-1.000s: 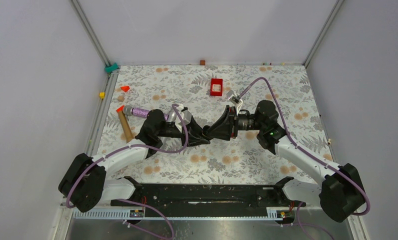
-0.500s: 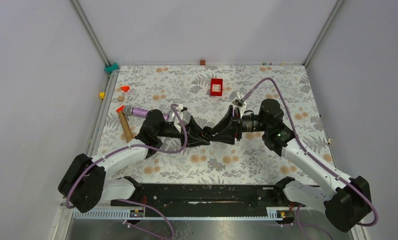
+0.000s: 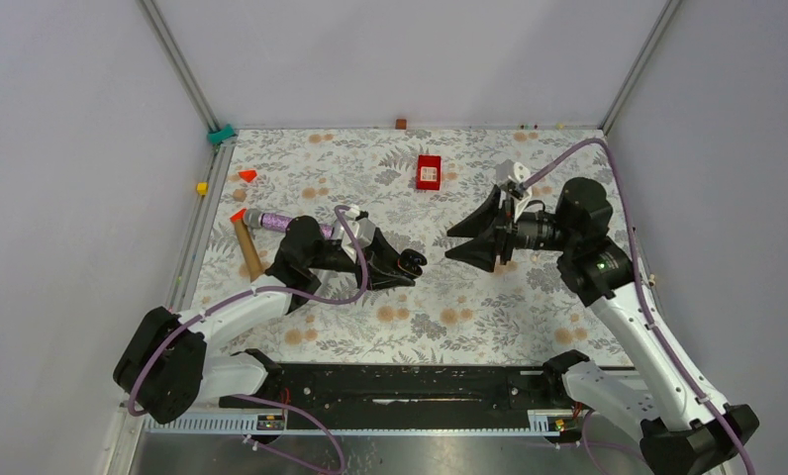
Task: Insert the wireless bluetooth earbuds into the charging case
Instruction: Place the earbud in the charging case.
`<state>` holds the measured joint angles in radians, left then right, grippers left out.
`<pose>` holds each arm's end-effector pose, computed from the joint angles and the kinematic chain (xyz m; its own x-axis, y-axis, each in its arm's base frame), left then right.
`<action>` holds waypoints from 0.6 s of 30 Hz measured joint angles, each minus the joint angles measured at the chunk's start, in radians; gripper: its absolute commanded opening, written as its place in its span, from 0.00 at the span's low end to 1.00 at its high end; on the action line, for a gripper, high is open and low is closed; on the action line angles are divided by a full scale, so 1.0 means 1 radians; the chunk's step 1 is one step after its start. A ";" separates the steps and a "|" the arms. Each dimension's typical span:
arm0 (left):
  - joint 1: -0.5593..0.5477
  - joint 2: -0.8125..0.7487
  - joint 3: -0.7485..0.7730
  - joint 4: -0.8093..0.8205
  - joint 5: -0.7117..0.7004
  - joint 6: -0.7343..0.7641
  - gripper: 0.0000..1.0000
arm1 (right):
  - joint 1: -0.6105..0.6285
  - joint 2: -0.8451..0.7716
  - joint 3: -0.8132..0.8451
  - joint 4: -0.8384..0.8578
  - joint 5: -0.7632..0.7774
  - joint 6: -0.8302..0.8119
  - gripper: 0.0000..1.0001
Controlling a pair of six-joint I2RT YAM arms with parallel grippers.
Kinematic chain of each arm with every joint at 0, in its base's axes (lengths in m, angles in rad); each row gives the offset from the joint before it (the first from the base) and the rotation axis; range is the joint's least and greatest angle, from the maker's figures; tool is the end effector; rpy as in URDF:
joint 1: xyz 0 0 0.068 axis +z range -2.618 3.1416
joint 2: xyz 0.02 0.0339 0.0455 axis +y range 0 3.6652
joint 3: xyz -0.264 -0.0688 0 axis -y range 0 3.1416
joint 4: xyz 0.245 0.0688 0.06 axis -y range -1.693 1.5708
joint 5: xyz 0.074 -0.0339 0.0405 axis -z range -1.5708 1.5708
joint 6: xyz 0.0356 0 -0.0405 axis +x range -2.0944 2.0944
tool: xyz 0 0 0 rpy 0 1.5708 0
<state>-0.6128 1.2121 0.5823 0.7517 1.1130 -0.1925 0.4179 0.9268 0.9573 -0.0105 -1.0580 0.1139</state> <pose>0.1859 -0.1698 0.2758 -0.0903 -0.0398 -0.9951 0.9834 -0.1612 -0.0828 0.1665 0.1079 0.3939 -0.0950 0.0188 -0.9953 -0.9910 0.0933 0.0963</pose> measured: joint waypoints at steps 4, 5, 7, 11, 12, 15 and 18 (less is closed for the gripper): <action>0.000 -0.003 0.001 -0.007 0.001 0.001 0.00 | -0.026 -0.008 0.087 -0.191 0.127 -0.163 0.59; 0.000 -0.004 0.001 -0.010 0.001 0.001 0.00 | -0.026 -0.006 0.104 -0.236 0.178 -0.209 0.59; 0.000 -0.007 0.001 -0.010 0.002 0.001 0.00 | -0.027 0.003 0.129 -0.313 0.283 -0.294 0.60; 0.000 -0.007 0.001 -0.008 0.002 0.000 0.00 | -0.029 0.050 0.140 -0.410 0.479 -0.425 0.61; 0.000 -0.007 0.001 -0.008 0.002 0.000 0.00 | -0.031 0.063 0.140 -0.426 0.513 -0.444 0.62; 0.000 -0.007 0.001 -0.006 0.002 0.000 0.00 | -0.036 0.102 0.140 -0.460 0.612 -0.489 0.63; 0.000 -0.007 0.001 -0.002 0.002 0.000 0.00 | -0.040 0.135 0.139 -0.474 0.697 -0.509 0.64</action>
<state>-0.6128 1.2049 0.5831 0.7502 1.1152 -0.1928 0.3782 1.0615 1.0966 -0.4843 -0.3614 -0.3946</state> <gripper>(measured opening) 0.293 0.628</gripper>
